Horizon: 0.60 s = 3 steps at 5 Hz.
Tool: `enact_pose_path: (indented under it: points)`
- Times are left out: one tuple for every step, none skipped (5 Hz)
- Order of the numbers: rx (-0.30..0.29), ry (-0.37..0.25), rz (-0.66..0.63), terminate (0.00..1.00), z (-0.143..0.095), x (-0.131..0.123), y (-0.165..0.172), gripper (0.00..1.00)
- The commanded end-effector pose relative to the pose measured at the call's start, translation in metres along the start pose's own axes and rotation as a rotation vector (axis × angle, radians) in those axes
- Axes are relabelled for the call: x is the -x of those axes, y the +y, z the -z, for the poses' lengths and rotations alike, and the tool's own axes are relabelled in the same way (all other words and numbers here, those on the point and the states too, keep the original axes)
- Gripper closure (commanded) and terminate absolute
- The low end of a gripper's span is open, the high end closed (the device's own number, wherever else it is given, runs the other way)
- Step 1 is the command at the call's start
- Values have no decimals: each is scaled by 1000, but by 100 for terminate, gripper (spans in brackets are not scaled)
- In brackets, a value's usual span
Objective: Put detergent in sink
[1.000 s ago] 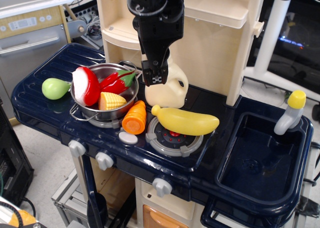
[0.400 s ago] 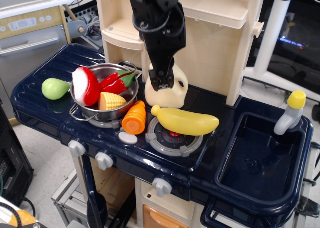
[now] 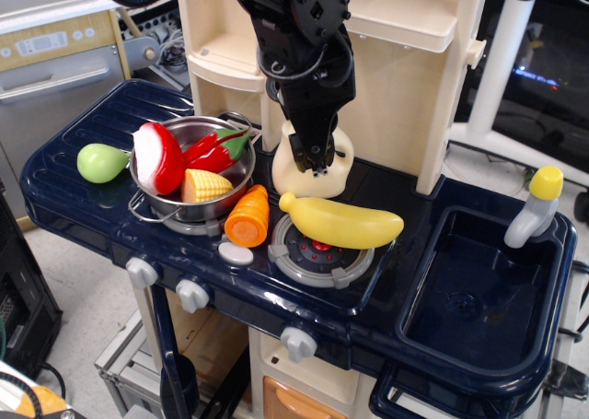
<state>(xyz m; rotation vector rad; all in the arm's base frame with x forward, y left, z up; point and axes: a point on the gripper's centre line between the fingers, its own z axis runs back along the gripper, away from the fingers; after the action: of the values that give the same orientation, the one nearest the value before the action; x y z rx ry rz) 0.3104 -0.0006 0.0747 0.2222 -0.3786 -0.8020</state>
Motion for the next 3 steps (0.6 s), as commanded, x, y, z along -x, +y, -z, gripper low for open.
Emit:
enact_pose_path:
  points:
    - [-35, 127, -123, 0, -56, -39, -6, 100]
    - [-135, 208, -261, 0, -90, -76, -28, 100]
    - [-143, 211, -446, 0, -98, -106, -52, 100]
